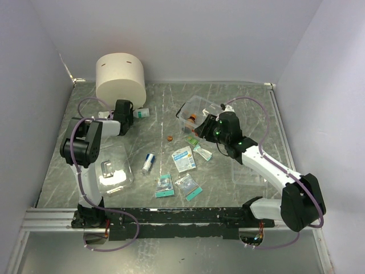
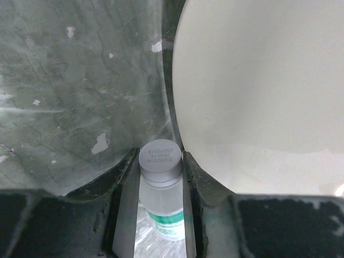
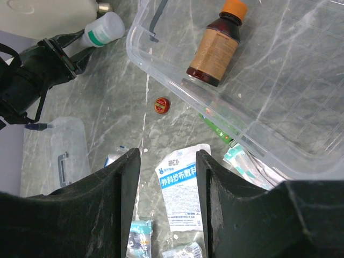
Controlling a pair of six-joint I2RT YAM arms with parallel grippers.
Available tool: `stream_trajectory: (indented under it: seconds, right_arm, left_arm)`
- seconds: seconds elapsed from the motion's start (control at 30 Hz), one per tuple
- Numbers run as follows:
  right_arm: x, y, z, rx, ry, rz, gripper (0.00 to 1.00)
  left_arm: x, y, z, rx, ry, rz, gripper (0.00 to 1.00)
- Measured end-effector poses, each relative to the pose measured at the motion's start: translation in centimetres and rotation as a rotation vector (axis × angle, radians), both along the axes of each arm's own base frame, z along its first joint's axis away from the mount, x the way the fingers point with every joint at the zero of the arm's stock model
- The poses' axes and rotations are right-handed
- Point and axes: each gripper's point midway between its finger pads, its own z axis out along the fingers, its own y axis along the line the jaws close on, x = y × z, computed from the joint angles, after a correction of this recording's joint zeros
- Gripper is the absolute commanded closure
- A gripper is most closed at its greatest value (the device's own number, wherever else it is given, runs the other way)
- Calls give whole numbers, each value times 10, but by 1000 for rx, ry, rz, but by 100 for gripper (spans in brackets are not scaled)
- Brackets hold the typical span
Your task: Organize the medicine kit
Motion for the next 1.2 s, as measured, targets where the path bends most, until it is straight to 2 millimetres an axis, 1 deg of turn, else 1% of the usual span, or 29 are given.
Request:
stream_trajectory:
  seconds: [0.2, 0.3, 0.47, 0.6, 0.73, 0.83, 0.9, 0.97, 1.03, 1.1, 1.2]
  right_arm:
    - [0, -1, 0, 1, 2, -4, 55]
    - [-1, -1, 2, 2, 1, -4, 55]
    - [-2, -1, 4, 6, -4, 0, 55]
    - [-3, 0, 5, 11, -5, 7, 54]
    - [-5, 3, 6, 13, -8, 28, 50]
    - [-8, 7, 6, 4, -16, 68, 48]
    - [-12, 13, 6, -10, -28, 109, 46]
    - [-20, 27, 8, -37, -48, 179, 41]
    - [-27, 44, 13, -59, -77, 249, 37]
    - [-34, 68, 22, -80, -119, 335, 34]
    - [-46, 97, 32, -82, -170, 446, 31]
  left_arm:
    - [-2, -1, 0, -5, -5, -6, 79]
    - [-9, -1, 0, 0, 0, -17, 78]
    - [-27, -1, 3, 28, 17, -68, 77]
    - [-46, -5, 9, 65, 35, -151, 77]
    - [-64, -10, 19, 109, 49, -247, 76]
    - [-78, -18, 28, 150, 58, -341, 75]
    - [-85, -23, 37, 179, 57, -400, 74]
    - [-94, -30, 48, 220, 50, -474, 74]
    - [-102, -36, 60, 253, 36, -538, 75]
    - [-113, -44, 71, 288, 24, -625, 76]
    - [-126, -53, 82, 323, 17, -748, 77]
